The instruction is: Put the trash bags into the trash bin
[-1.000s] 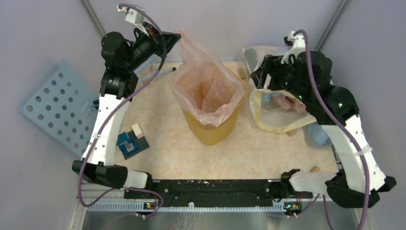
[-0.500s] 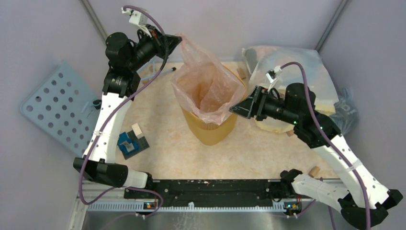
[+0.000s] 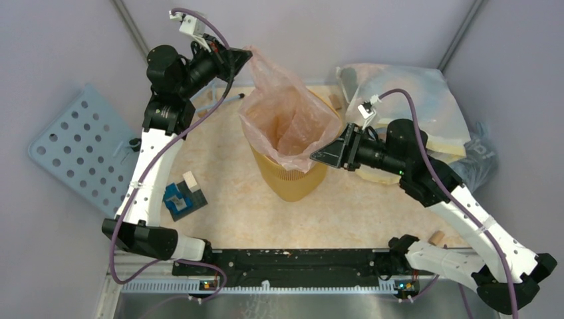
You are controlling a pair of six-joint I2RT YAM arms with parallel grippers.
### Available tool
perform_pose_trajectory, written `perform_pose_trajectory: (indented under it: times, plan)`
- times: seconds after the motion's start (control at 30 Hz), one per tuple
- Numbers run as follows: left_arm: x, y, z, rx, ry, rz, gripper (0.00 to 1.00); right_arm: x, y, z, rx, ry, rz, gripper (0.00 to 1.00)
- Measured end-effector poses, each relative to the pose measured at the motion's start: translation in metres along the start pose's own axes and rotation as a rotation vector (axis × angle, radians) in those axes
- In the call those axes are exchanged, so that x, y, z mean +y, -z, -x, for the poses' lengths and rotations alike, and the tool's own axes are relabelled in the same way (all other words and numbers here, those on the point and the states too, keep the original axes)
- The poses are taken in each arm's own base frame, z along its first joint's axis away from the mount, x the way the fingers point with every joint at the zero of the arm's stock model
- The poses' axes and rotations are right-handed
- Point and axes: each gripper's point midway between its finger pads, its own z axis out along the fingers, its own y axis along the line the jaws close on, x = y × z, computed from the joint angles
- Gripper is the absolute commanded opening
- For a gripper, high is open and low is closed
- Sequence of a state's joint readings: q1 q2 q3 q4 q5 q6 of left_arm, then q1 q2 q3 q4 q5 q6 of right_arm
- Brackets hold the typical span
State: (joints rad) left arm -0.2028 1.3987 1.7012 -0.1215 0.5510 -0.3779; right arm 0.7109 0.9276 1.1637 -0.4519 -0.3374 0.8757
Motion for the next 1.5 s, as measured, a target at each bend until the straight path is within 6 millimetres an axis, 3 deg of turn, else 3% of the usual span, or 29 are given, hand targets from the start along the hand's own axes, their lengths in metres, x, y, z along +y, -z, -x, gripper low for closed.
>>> perform_pose_trajectory:
  times: [0.2, 0.3, 0.4, 0.57, 0.83, 1.17, 1.33, 1.5]
  plan:
    - [0.002, 0.0, 0.0, 0.0, -0.016, 0.006, 0.0, -0.012, -0.01, -0.004, 0.012, -0.01, -0.027, 0.47]
    - [0.004, 0.0, -0.001, 0.003, -0.025, 0.016, 0.0, -0.015, -0.013, -0.005, 0.018, -0.013, -0.033, 0.31]
    - [0.007, 0.001, -0.003, 0.008, -0.035, 0.027, 0.0, -0.017, -0.014, -0.005, 0.022, -0.009, -0.039, 0.0]
    - [0.014, 0.002, -0.004, 0.017, -0.067, 0.062, 0.0, -0.024, -0.008, 0.001, 0.011, 0.007, -0.124, 0.0]
    - [0.029, 0.009, -0.004, 0.029, -0.133, 0.148, 0.0, -0.016, 0.027, 0.048, -0.1, 0.141, -0.28, 0.0]
    - [0.041, 0.027, 0.019, 0.011, -0.232, 0.262, 0.0, -0.084, 0.04, 0.092, -0.156, 0.219, -0.603, 0.0]
    - [0.046, 0.038, 0.024, 0.012, -0.273, 0.313, 0.0, -0.11, 0.033, 0.099, -0.123, 0.252, -0.693, 0.04]
    - [0.054, 0.042, 0.014, 0.038, -0.282, 0.341, 0.0, -0.13, 0.035, 0.106, -0.11, 0.291, -0.781, 0.06]
